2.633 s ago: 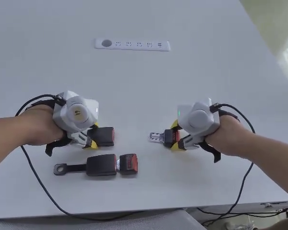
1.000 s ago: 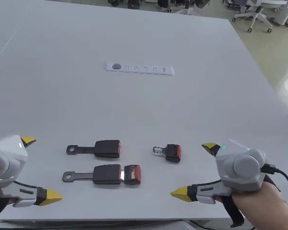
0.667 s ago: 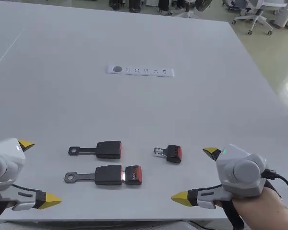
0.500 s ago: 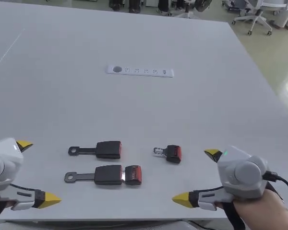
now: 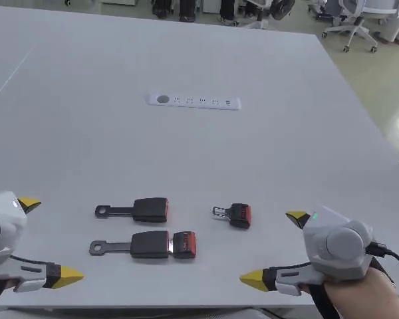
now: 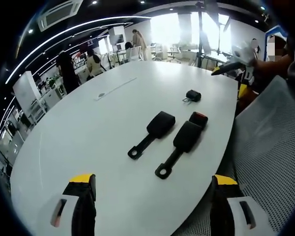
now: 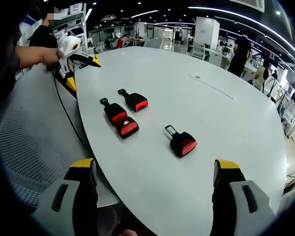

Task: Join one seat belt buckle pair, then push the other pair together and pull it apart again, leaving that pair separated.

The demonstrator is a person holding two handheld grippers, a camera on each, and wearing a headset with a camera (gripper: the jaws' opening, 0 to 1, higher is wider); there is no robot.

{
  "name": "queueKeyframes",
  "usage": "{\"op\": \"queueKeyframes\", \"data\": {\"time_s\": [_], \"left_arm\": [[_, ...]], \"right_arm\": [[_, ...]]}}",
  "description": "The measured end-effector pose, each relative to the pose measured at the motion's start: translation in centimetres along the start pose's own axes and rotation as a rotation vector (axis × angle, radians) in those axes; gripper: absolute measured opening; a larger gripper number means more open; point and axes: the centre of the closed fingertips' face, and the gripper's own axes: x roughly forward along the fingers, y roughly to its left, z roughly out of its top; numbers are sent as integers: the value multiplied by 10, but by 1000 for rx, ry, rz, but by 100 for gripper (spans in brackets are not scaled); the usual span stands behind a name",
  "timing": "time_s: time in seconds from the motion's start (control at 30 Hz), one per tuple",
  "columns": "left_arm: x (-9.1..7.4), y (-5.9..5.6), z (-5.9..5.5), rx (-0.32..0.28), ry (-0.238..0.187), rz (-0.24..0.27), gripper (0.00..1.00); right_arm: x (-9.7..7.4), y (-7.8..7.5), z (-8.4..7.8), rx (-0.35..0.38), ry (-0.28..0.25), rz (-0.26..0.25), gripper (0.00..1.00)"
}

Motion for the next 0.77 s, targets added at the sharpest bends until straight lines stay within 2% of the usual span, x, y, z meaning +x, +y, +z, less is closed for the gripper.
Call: {"op": "queueKeyframes", "data": {"time_s": [0.2, 0.43, 0.77], "left_arm": [[-2, 5, 0, -11, -2, 23, 100], [-2, 1, -2, -11, 5, 11, 99], [-1, -1, 3, 8, 0, 10, 99]], "right_arm": [[0, 0, 2, 3, -1, -5, 99], [1, 1, 3, 4, 0, -4, 98], [8, 9, 2, -3, 11, 15, 97]]}}
